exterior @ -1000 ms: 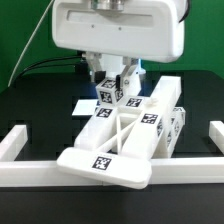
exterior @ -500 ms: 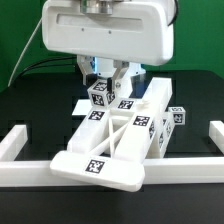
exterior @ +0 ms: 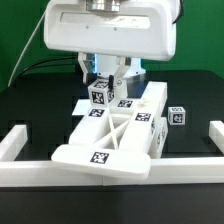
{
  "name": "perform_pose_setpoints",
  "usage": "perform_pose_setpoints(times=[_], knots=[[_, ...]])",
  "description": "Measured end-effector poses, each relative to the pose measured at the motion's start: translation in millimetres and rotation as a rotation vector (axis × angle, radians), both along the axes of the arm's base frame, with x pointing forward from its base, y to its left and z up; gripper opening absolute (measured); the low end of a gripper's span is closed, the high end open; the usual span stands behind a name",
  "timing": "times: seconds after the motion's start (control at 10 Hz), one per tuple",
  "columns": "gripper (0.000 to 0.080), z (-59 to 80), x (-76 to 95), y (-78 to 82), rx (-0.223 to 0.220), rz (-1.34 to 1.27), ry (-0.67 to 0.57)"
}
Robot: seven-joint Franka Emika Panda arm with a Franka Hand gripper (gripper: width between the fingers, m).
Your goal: Assemble chair
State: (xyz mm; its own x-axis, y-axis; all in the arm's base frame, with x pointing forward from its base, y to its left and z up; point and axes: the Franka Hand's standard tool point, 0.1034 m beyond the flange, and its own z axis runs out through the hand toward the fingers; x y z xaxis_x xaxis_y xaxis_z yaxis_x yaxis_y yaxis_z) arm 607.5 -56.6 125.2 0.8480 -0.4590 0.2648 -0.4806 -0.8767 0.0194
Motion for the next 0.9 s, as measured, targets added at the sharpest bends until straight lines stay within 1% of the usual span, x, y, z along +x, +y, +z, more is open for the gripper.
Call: perform_pose_setpoints(times=[0.2, 0.3, 0.7, 0.8, 0.9], knots=[[0.0282, 0.0, 4.0, 6.1, -0.037, 0.018, -0.122], [0.0282, -0.1, 6.2, 4.9, -0.046, 0.017, -0.137], [0.0282, 0.0, 6.6, 5.6, -0.047, 0.024, -0.136], [0.0282, -0.6, 7.9, 8.3, -0.046, 0.013, -0.147], [0.0282, -1.1, 16.9, 26.2, -0.058, 0.002, -0.214]])
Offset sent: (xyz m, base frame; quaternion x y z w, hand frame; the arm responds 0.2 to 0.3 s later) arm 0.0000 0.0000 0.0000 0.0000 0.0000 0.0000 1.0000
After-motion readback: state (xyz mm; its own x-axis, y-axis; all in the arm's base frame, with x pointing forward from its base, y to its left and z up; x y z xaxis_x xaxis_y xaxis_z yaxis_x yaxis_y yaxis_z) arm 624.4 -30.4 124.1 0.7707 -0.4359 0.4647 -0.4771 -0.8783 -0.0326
